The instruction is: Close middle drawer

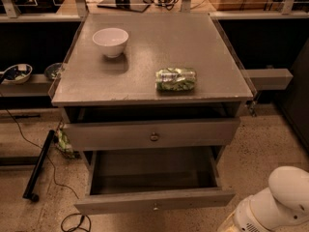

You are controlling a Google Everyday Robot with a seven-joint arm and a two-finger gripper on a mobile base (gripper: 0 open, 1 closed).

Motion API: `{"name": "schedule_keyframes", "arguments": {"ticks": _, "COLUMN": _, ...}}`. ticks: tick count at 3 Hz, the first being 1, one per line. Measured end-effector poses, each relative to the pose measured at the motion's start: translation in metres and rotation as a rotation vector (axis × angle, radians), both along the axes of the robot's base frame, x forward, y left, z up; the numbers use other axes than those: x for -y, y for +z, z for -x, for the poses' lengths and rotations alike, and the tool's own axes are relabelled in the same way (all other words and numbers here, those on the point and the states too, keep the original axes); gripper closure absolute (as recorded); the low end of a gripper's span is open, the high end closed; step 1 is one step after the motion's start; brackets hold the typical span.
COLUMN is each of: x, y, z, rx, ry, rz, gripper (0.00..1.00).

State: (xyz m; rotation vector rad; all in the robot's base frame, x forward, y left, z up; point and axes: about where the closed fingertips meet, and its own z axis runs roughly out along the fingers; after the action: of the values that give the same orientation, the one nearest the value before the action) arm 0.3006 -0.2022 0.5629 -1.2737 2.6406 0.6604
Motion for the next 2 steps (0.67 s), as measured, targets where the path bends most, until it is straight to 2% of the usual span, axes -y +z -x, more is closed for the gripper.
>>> {"name": "schedule_keyframes", "arguments": {"ticks": 1, "x": -0.003, "y": -0.029, "z": -0.006, "rx": -0.025, "ry": -0.014, "rz": -0.008, "gripper": 1.0}}
{"name": "schedule_keyframes", "arguments": {"ticks": 2, "x": -0.012, "y": -0.079, "z": -0.021, "rx": -0.065, "ry": -0.029, "rz": -0.035, "gripper": 1.0}}
